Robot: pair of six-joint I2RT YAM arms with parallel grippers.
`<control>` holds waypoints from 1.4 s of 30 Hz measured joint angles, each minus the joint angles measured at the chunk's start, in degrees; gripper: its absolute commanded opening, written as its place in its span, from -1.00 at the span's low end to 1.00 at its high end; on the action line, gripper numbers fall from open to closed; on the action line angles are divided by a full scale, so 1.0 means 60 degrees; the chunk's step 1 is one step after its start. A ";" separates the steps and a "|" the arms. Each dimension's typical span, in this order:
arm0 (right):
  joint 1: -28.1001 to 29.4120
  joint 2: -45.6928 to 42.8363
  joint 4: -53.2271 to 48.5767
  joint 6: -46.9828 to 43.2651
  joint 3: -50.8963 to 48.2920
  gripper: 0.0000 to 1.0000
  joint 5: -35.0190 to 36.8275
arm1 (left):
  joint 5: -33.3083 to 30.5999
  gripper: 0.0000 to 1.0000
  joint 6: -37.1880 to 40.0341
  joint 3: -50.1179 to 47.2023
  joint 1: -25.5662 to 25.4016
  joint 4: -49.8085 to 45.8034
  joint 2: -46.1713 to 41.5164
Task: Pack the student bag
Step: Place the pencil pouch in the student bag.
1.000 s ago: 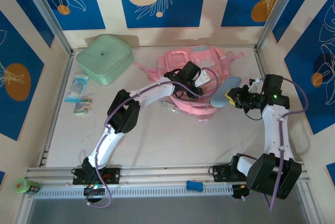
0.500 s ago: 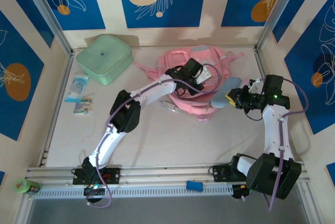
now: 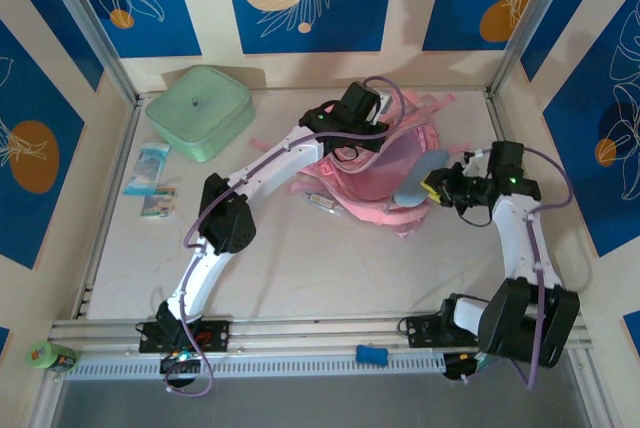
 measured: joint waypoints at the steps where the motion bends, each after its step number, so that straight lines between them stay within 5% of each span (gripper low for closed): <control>1: 0.0208 0.0313 0.0463 0.0186 0.0000 -0.63 -0.0055 | -0.0011 -1.00 -0.0306 0.0000 -0.0044 -0.0004 0.0000; 12: 0.1625 0.3876 0.4670 0.1257 0.0565 -0.53 -0.0007 | -0.0331 -1.00 -0.2095 0.0000 -0.0277 0.0011 -0.0095; 23: 0.1100 0.5308 0.4972 0.0291 0.1698 0.04 -0.0047 | -0.0444 -1.00 -0.2273 0.0000 -0.0266 0.0007 -0.0222; 26: 0.1082 0.4539 0.4517 0.0127 0.1344 -0.02 0.0448 | -0.0441 -1.00 -0.2277 0.0000 -0.0251 0.0011 -0.0229; 32: 0.1734 0.3067 0.3978 0.0390 0.0146 -0.44 0.1443 | -0.0437 -1.00 -0.2302 0.0000 -0.0248 0.0011 -0.0233; 42: 0.2317 0.4863 0.4299 0.0521 0.0998 -0.66 0.1690 | -0.0401 -1.00 -0.2386 -0.0044 -0.0237 0.0055 -0.0288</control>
